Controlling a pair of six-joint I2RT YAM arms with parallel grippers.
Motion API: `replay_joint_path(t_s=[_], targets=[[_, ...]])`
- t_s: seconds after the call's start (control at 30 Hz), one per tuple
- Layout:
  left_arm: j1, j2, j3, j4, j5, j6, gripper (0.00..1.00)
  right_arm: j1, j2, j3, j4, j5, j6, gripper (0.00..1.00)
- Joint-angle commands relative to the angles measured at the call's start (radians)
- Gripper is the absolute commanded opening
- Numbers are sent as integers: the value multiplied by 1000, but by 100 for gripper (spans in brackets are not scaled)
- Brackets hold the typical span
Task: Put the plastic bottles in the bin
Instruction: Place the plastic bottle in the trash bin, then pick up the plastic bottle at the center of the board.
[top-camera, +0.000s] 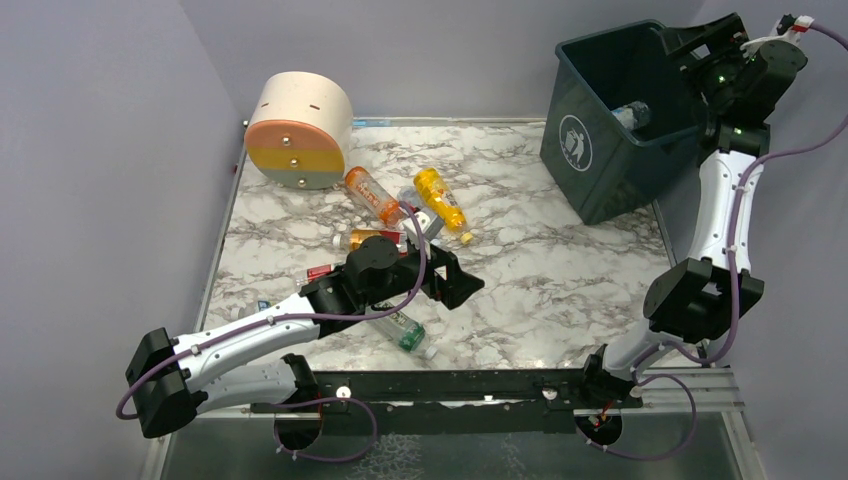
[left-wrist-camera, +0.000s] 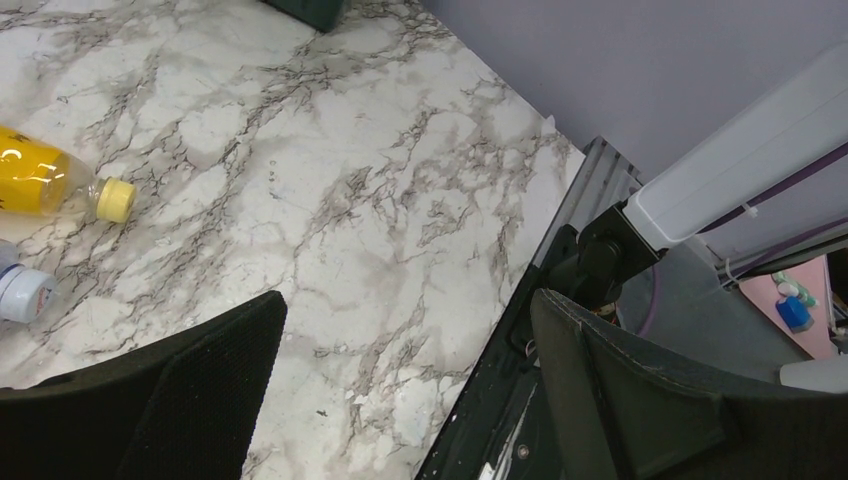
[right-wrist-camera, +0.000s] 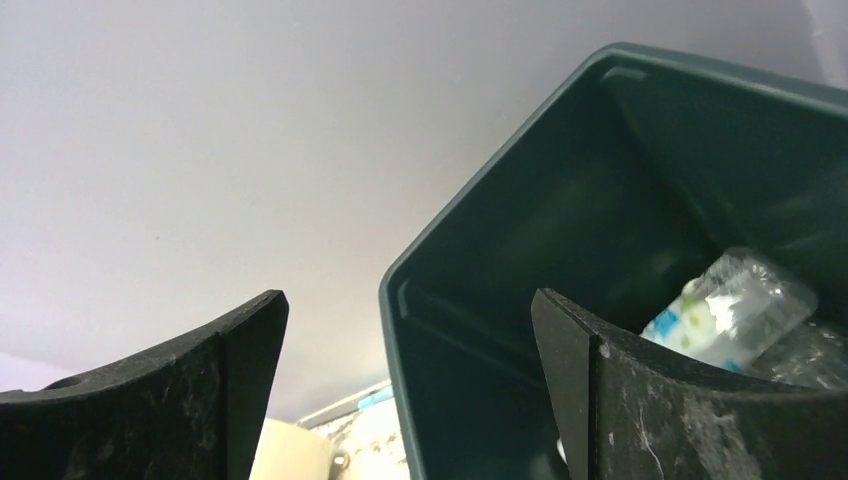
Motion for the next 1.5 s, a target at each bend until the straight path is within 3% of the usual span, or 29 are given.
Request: replay_joint_path(t_s=[0.0,0.23,0.73,1.03,1.47], targets=[[-4,-5,10,42,6,-7,99,40,-32,33,9,-164,-4,95],[-5,-39,-27,52,-9,-21,99,213,-59,20,-35,-252,-80,97],[-4,-87,-79,54,-40,-34,99,530,-217,-236,-146,-216,-257,97],[-4,-128,-100,-25,-143,-89,99,628,-297,-463,-150,-182,-283,97],[-2,-199,-138,-151,-227,-197,99,670,-391,-713,-160,-177,-313,96]])
